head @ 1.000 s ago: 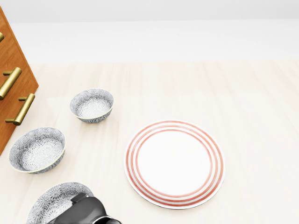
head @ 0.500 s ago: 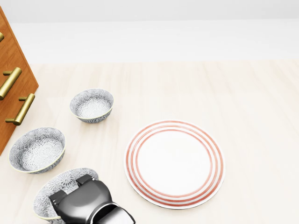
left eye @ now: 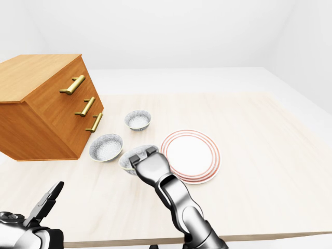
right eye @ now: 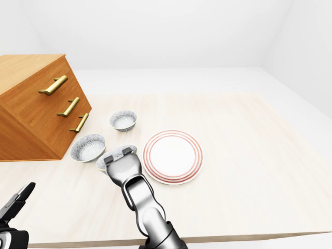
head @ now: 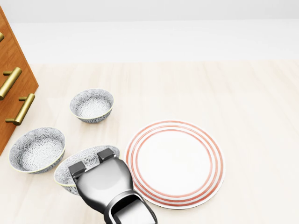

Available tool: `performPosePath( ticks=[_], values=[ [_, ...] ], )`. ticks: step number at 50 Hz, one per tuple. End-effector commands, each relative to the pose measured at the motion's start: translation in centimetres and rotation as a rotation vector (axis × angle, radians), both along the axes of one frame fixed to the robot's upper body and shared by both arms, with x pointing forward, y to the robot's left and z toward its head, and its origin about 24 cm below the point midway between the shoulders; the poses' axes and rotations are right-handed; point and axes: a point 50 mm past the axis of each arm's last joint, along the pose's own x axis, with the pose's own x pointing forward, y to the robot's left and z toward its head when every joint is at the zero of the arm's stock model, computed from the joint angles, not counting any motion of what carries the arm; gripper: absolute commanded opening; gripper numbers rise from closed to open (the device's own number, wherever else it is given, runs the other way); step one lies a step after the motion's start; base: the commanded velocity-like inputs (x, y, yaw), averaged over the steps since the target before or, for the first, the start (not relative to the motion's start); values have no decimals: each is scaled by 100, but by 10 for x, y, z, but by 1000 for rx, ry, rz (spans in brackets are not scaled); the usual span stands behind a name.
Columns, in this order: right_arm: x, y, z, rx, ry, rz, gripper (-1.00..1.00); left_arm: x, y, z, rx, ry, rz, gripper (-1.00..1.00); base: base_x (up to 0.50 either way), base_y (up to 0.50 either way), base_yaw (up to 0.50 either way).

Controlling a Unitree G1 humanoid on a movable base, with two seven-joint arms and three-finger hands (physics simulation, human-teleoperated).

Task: Put the bowl at the front on the plate.

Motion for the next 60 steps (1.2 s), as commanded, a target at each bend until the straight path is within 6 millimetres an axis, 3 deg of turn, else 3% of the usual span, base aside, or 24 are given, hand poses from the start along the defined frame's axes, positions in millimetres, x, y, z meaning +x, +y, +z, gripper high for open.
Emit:
performPosePath(
  ticks=[1,13,28,36,50,60],
  values=[
    [-1,-17,24,-18,-128,-73,-100,1,-1,-1,0,9,-3,100,0,0,0],
    [-9,-41,33,-28,-185,-171,-100,1,0,1,11,6,-4,100,0,0,0],
    [-19,-70,60,-52,-366,-298,-100,3,-1,-3,9,30,-11,100,0,0,0],
    [-16,-73,55,-73,-540,-300,-100,2,-1,-3,9,25,-6,100,0,0,0],
    [-6,-78,26,31,-534,-299,-100,1,-1,-2,7,17,-5,100,0,0,0],
    [-6,-84,13,228,-572,-295,-100,1,-1,-3,-1,17,-8,100,0,0,0]
  ],
)
